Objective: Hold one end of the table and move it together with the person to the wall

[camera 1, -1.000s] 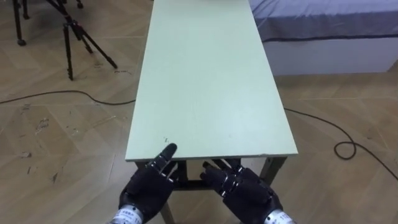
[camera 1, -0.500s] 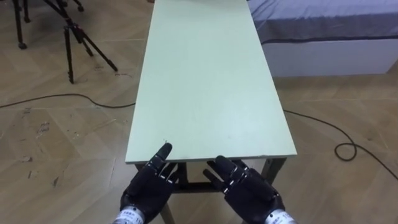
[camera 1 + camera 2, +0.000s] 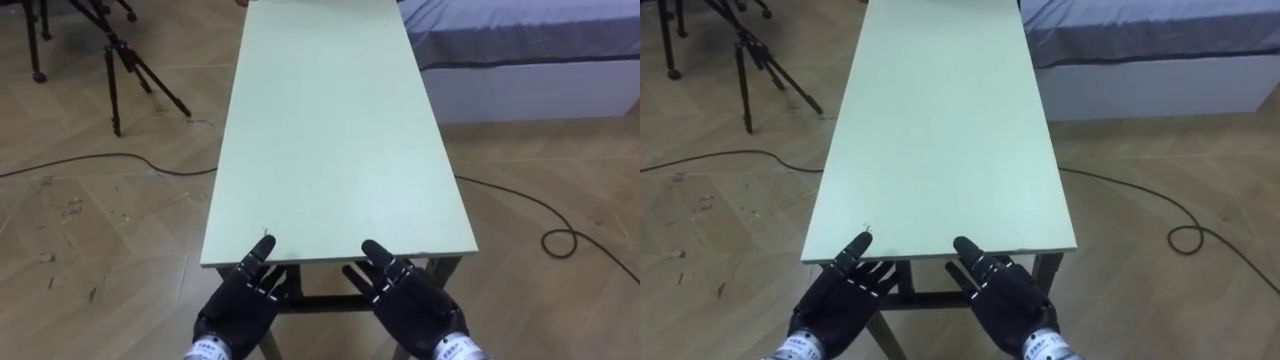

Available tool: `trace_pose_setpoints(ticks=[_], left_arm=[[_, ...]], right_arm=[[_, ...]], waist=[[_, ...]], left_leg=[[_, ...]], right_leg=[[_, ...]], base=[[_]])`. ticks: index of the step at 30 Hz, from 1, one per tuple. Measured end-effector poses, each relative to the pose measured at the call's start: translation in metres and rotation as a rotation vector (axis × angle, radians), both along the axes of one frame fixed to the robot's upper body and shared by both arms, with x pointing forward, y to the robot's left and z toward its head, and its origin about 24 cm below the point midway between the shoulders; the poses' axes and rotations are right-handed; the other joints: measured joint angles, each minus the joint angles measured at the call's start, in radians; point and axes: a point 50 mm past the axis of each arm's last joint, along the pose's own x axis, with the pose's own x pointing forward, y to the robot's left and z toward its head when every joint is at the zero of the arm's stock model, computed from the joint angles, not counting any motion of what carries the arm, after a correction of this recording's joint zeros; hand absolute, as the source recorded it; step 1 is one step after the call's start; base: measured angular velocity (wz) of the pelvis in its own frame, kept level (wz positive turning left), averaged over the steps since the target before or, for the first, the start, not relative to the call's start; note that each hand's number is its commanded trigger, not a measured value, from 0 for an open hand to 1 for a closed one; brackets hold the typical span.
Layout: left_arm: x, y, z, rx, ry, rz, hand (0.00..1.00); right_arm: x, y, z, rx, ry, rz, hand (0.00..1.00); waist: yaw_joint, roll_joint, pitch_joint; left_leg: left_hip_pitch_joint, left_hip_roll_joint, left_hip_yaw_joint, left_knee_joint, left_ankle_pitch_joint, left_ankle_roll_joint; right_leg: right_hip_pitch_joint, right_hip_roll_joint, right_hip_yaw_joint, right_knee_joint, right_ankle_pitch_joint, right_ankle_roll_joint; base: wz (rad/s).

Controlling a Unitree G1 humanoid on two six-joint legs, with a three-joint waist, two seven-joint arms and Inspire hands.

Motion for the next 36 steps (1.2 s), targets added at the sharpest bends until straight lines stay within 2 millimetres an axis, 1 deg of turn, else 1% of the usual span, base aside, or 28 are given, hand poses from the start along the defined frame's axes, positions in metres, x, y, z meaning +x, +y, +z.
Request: trace_pose_setpoints(ticks=[2,4,6,9,11,14,16,23,36], left_arm=[[0.0,0.0,0.0,0.0,0.007,0.004,0.0],[0.0,-0.001,-0.001,0.001,0.018,0.005,0.0],[-0.001,-0.001,-0.001,0.003,0.026,0.007,0.0],[0.0,-0.001,-0.001,0.002,0.029,0.008,0.0],[0.0,-0.001,-0.001,0.002,0.027,0.008,0.0],[0.001,-0.001,0.0,0.001,0.022,0.008,0.0],[0.002,-0.001,0.001,0.0,0.015,0.012,0.0],[0.005,-0.001,0.005,0.001,0.012,0.013,0.0],[0.015,-0.005,0.019,-0.028,0.03,0.063,0.0]], right_arm=[[0.002,-0.005,0.001,0.008,0.007,-0.038,0.0],[0.006,-0.014,0.002,-0.002,0.016,-0.096,0.0],[0.009,-0.02,0.004,-0.005,0.02,-0.145,0.0],[0.01,-0.017,0.004,0.016,0.023,-0.169,0.0],[0.011,-0.016,0.004,0.02,0.022,-0.174,0.0],[0.011,-0.016,0.004,0.019,0.024,-0.177,0.0],[0.012,-0.016,0.004,0.021,0.025,-0.178,0.0],[0.012,-0.015,0.004,0.023,0.033,-0.183,0.0],[0.015,-0.01,0.008,0.032,0.059,-0.206,0.0]], waist=[[0.0,0.006,-0.0009],[-0.002,0.014,-0.0056],[-0.001,0.018,-0.0086],[-0.001,0.019,-0.009],[-0.002,0.017,-0.0084],[-0.001,0.007,-0.0044],[-0.001,-0.002,0.0006],[-0.001,-0.015,-0.0034],[-0.002,-0.019,-0.0026]], left_leg=[[0.0,0.0,0.003,0.0,0.0,0.0],[0.0,0.0,0.004,0.0,0.0,0.0],[0.0,0.002,0.008,-0.002,0.0,0.0],[0.0,0.002,0.009,-0.007,0.002,0.0],[0.0,0.002,0.01,-0.007,0.003,0.0],[-0.001,0.001,0.01,-0.007,0.003,0.001],[-0.002,0.001,0.01,-0.005,0.003,0.001],[-0.007,0.0,0.009,0.001,0.003,0.001],[-0.012,0.0,0.008,0.005,0.003,0.001]], right_leg=[[-0.001,0.0,0.003,0.0,0.0,0.0],[-0.007,0.0,0.005,0.0,0.0,0.0],[-0.006,0.001,0.007,0.001,0.0,0.0],[-0.005,0.001,0.007,0.001,0.0,0.0],[-0.006,0.001,0.008,0.001,0.0,0.0],[-0.007,0.001,0.008,0.001,0.0,0.0],[-0.01,0.001,0.008,0.0,0.0,0.0],[-0.005,0.0,0.008,-0.014,0.0,-0.001],[-0.01,0.0,0.007,-0.017,0.0,-0.001]], base=[[-0.04],[0.0],[-0.04],[0.0],[0.0],[0.0],[0.0],[0.02],[0.0]])
